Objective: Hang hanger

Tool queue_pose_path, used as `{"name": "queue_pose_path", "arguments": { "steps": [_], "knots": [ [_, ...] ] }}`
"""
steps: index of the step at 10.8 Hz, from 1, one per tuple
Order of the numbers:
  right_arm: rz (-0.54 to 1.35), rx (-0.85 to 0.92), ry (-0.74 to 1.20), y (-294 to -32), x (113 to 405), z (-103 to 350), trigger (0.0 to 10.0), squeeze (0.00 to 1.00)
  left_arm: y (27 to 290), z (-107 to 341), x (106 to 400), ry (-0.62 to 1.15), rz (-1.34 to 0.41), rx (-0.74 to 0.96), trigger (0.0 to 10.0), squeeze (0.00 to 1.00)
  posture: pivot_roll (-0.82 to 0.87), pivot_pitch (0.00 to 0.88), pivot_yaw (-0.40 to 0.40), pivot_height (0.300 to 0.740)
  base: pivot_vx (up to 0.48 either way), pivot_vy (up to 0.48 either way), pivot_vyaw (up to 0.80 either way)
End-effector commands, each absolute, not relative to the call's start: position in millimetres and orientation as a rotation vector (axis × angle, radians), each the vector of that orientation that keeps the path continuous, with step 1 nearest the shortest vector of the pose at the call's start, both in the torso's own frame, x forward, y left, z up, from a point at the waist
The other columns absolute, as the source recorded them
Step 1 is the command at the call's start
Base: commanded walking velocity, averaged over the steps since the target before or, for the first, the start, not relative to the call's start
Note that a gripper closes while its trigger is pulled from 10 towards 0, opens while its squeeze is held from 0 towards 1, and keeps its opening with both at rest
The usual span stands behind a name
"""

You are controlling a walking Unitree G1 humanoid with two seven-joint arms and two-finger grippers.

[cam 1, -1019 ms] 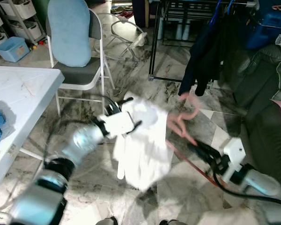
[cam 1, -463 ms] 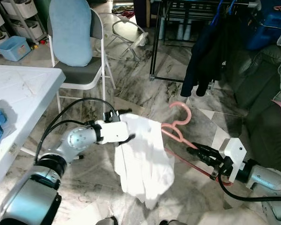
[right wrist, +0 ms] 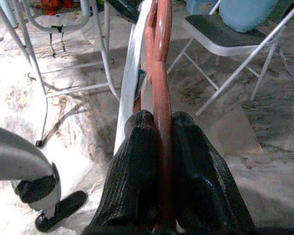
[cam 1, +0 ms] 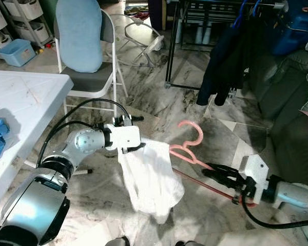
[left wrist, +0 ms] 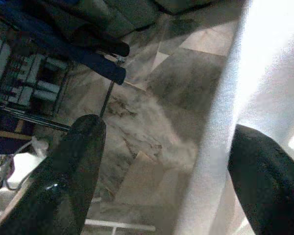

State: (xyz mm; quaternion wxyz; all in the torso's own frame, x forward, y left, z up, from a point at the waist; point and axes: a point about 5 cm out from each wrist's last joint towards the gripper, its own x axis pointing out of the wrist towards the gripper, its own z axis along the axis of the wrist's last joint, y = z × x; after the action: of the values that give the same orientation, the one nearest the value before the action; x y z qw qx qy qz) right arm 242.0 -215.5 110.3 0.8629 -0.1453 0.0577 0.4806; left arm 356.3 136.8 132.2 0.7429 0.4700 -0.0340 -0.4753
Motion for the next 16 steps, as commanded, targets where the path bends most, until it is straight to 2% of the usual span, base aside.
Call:
{"name": "queue_pose_path", "arguments": {
  "steps": [1,6,16],
  "knots": [
    [1.056,-0.342,0.069,-211,244,122,10.0,0.0,139,131,356,-0.026,-1.092,1.054,0.0,0.0,-0.16,0.112,0.066,0.74,0.0,0.0,0.0],
    [1.087,-0.393,0.069,-209,248,123,10.0,0.0,152,129,353,0.103,-1.2,1.033,0.0,0.0,-0.15,0.115,0.062,0.74,0.0,0.0,0.0],
    [1.107,-0.464,0.059,-208,257,125,10.0,0.0,143,129,355,0.187,-1.272,0.965,0.0,0.0,-0.15,0.121,0.066,0.74,0.0,0.0,0.0]
  ]
}}
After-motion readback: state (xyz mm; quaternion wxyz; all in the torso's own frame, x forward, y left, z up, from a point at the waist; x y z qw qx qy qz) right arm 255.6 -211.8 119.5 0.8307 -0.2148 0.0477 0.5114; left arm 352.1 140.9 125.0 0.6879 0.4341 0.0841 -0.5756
